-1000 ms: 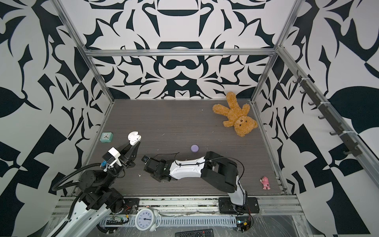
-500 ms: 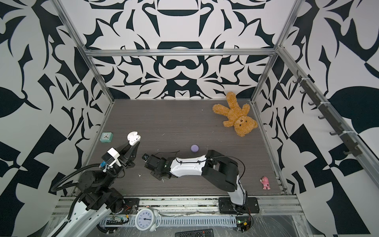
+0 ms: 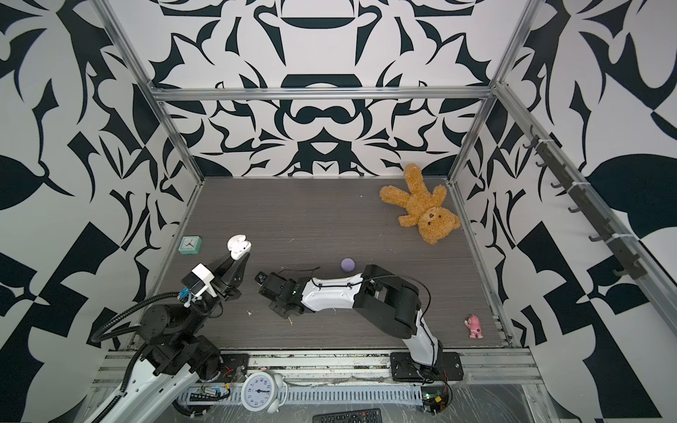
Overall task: Insert the wireless bluetooth earbuds into the charging case
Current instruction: 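Lift the white earbud and carry it toward the case in the left gripper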
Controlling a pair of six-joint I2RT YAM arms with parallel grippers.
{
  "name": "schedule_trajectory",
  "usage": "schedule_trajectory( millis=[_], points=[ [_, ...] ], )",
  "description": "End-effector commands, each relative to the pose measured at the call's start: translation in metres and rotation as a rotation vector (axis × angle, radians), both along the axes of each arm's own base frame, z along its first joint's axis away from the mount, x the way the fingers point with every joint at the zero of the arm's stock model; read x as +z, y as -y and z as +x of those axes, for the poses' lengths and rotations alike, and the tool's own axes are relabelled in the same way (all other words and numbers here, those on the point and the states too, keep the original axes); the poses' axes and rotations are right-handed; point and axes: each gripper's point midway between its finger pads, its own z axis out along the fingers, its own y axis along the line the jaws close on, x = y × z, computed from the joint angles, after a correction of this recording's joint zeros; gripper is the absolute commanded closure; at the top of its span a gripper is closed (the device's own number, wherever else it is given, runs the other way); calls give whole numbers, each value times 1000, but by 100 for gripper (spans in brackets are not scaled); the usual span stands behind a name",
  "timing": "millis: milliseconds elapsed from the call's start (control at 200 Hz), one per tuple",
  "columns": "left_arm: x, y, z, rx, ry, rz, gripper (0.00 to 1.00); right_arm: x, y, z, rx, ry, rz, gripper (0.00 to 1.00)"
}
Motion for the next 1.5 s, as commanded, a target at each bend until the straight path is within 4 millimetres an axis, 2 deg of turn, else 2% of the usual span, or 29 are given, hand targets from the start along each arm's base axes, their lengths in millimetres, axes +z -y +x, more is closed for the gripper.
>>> schedule_trajectory(
  millis=[0, 330, 655, 835, 1145, 1495],
  points=[
    [2, -1, -2, 0, 16, -5, 100, -3, 0, 3, -19, -40, 6, 74],
    [1, 1, 0, -4, 9, -1, 100, -2, 11, 11, -97, -114, 32, 79],
    [0, 2, -1, -12, 9, 5, 100, 12, 35, 42, -357, -208, 124, 80],
    [0, 3, -1, -16, 8, 7, 100, 15, 45, 51, -435, -179, 106, 80],
    [-1, 5, -1, -26, 5, 13, 100, 11, 63, 58, -577, -233, 105, 81],
    [-2, 7, -2, -38, 3, 18, 100, 26, 75, 62, -670, -241, 76, 81]
  ],
)
